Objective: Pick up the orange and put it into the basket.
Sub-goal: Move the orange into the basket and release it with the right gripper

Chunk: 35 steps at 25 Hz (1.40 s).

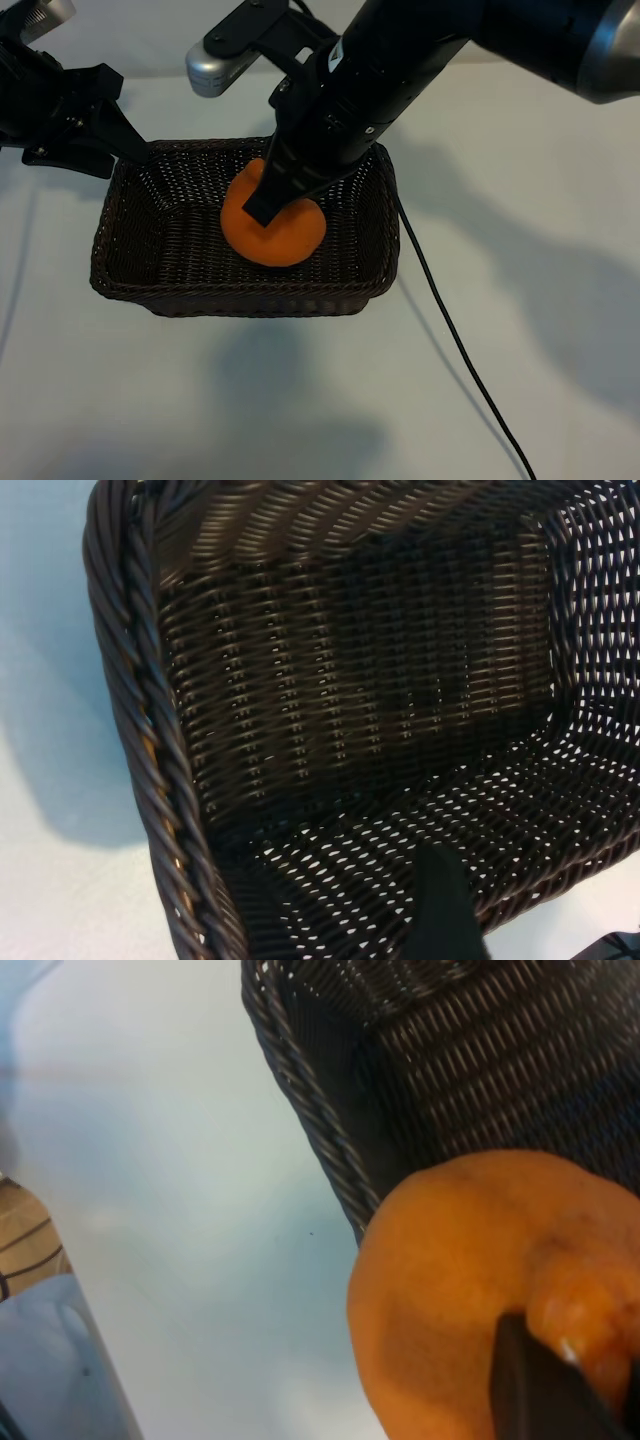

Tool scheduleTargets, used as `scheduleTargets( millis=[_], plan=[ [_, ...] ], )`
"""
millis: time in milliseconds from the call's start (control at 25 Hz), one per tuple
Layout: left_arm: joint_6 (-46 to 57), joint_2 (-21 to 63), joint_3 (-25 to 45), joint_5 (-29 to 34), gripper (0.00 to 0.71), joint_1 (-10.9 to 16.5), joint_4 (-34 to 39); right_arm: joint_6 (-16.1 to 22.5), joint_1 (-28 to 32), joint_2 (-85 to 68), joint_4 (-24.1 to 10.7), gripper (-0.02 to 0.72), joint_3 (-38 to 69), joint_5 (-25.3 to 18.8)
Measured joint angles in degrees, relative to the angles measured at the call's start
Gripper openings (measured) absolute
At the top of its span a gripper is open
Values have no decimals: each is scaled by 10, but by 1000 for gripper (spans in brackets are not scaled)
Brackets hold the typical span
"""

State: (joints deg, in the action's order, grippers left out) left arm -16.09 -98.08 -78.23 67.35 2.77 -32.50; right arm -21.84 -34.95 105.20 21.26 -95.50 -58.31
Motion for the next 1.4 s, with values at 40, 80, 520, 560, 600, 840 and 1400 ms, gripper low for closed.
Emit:
scheduleTargets(
  millis=[40, 80, 520, 560, 600, 840, 1400],
  plan=[
    [0, 0, 0, 0, 494, 0, 0, 1, 0, 0, -6, 51, 0, 1],
    [0, 0, 0, 0, 494, 0, -1, 2, 0, 0, -12, 51, 0, 1],
    [0, 0, 0, 0, 494, 0, -3, 15, 0, 9, -43, 51, 0, 74],
    [0, 0, 0, 0, 494, 0, -3, 15, 0, 16, -46, 51, -1, 77],
    [0, 0, 0, 0, 494, 0, -3, 15, 0, 26, -48, 51, -2, 79],
    [0, 0, 0, 0, 494, 0, -3, 15, 0, 89, -53, 51, -3, 106],
    [0, 0, 0, 0, 494, 0, -3, -14, 0, 144, -54, 51, 1, 127]
  ],
)
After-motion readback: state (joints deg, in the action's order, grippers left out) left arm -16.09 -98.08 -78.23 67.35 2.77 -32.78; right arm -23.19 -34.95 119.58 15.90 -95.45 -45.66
